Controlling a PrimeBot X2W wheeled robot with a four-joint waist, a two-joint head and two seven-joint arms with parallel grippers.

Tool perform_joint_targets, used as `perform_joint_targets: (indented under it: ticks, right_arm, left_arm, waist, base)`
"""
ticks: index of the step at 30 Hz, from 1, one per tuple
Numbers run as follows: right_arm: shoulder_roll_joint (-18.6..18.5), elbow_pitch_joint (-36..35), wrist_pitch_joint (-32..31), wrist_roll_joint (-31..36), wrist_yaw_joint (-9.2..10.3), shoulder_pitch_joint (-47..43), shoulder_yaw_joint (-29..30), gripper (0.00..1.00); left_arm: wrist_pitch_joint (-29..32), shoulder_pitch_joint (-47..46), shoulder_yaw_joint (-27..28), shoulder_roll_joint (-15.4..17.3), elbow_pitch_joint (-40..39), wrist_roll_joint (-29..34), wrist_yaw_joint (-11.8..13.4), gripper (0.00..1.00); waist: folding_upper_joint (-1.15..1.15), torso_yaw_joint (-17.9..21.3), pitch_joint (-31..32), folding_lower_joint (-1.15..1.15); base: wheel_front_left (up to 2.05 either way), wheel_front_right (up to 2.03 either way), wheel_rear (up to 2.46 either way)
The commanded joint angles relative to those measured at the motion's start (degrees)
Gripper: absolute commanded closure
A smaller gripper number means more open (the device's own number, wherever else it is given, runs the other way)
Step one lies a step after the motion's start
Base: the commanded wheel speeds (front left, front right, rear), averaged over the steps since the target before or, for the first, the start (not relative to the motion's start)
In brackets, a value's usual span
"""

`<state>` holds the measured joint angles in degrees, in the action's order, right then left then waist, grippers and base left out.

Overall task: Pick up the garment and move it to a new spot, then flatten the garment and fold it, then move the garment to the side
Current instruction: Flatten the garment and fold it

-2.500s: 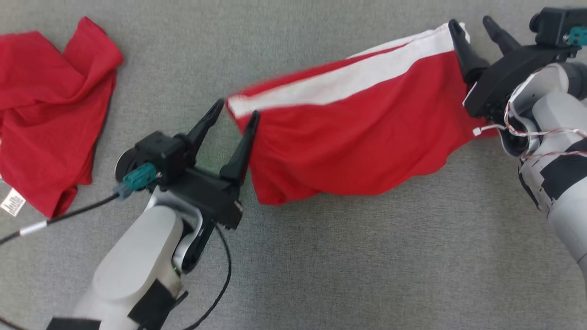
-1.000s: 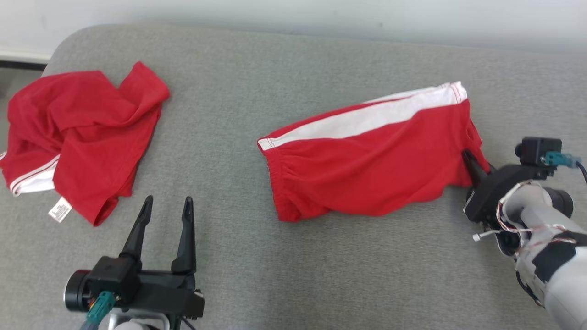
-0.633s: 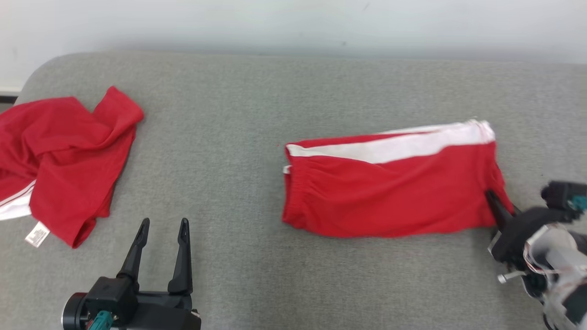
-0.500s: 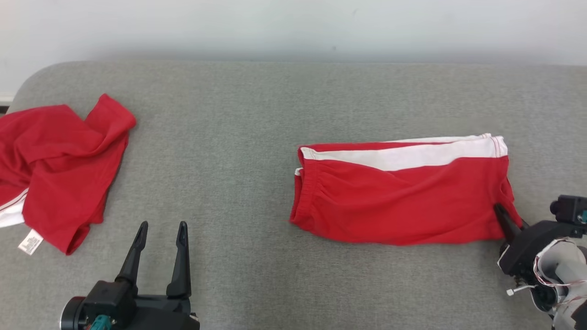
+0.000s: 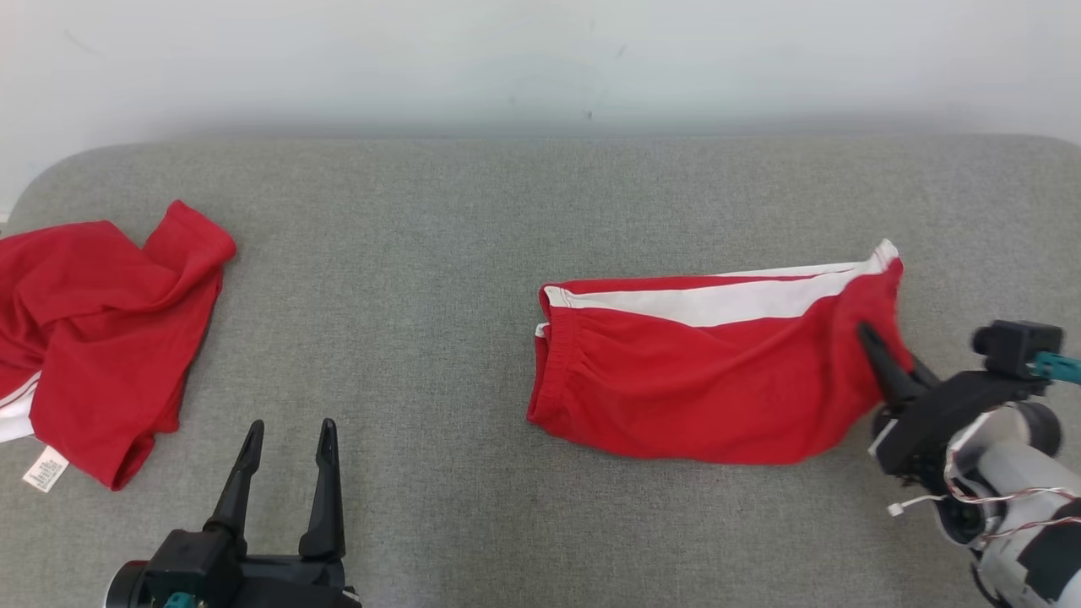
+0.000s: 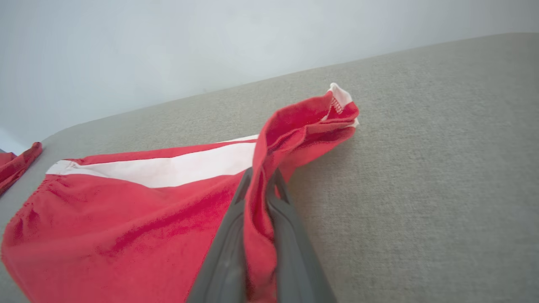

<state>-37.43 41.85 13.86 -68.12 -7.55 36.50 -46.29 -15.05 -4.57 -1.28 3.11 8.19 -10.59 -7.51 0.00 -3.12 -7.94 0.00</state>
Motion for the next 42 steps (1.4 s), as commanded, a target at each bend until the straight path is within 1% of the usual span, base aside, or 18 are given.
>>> perform_joint_targets:
  ticks: [1, 9, 16, 22, 28, 34, 35, 36, 39, 42]
  right_arm:
    - [0.5, -1.2, 0.3, 0.8, 0.13, 0.3, -0.3, 1.00]
    - [3.7, -9.3, -1.7, 4.7, 0.14, 0.4, -1.5, 1.00]
    - [8.1, -13.4, -5.3, 8.0, 0.14, -0.5, -1.6, 1.00]
    - [13.0, -13.0, -7.4, 10.4, 0.14, -1.8, -0.7, 1.00]
    - [18.0, -9.5, -8.5, 13.4, 0.14, -2.8, 1.1, 1.00]
    - [21.1, -7.6, -8.8, 15.2, 0.14, -3.9, 1.8, 1.00]
    - [21.3, -7.8, -8.2, 15.6, 0.14, -3.9, 2.0, 0.53]
    - [21.6, -7.8, -8.0, 15.6, 0.14, -4.1, 2.1, 0.00]
    - [21.8, -8.0, -7.2, 16.0, 0.14, -4.6, 2.3, 0.00]
    - [21.2, -9.0, -5.1, 16.5, 0.14, -5.1, 3.2, 0.00]
  left_arm:
    - [-0.2, 0.9, 0.1, -0.1, 0.1, -0.3, 0.1, 0.00]
    - [-0.2, 1.7, 0.3, -0.2, -0.5, 0.0, 0.1, 0.00]
    - [-0.2, 0.9, -0.1, -0.2, -0.3, -0.7, 0.1, 0.00]
    - [-0.2, 0.0, -0.9, -0.2, 0.2, -1.3, 0.1, 0.00]
    - [-0.2, -0.5, -1.2, -0.3, 0.5, -1.6, 0.1, 0.00]
    - [-0.2, -1.2, -1.5, -0.3, 1.0, -1.4, 0.1, 0.00]
    - [-0.2, -1.2, -1.4, -0.3, 1.0, -1.4, 0.1, 0.00]
    - [-0.2, -1.2, -1.3, -0.3, 1.1, -1.3, 0.1, 0.00]
    - [-0.2, -0.9, -1.2, -0.3, 1.2, -1.1, 0.1, 0.00]
    - [-0.2, -0.3, -0.9, -0.3, 1.3, -0.7, 0.1, 0.00]
  waist:
    - [0.00, 0.0, 0.3, 0.00]
    - [0.00, -1.4, 1.7, 0.00]
    - [0.00, -3.3, 1.6, 0.00]
    - [0.00, -4.7, 1.0, 0.00]
    - [0.00, -5.2, 0.3, 0.00]
    - [0.00, -5.3, 0.0, 0.00]
    - [0.00, -5.2, 0.1, 0.00]
    - [0.00, -5.1, 0.2, 0.00]
    - [0.00, -4.8, 0.6, 0.00]
    - [0.00, -4.3, 1.2, 0.00]
  base:
    - [0.00, 0.00, 0.00]
    - [0.00, 0.00, 0.00]
    - [0.00, 0.00, 0.00]
    - [0.00, 0.00, 0.00]
    - [0.00, 0.00, 0.00]
    - [0.00, 0.00, 0.00]
    - [0.00, 0.00, 0.00]
    - [0.00, 0.00, 0.00]
    - [0.00, 0.00, 0.00]
    - [0.00, 0.00, 0.00]
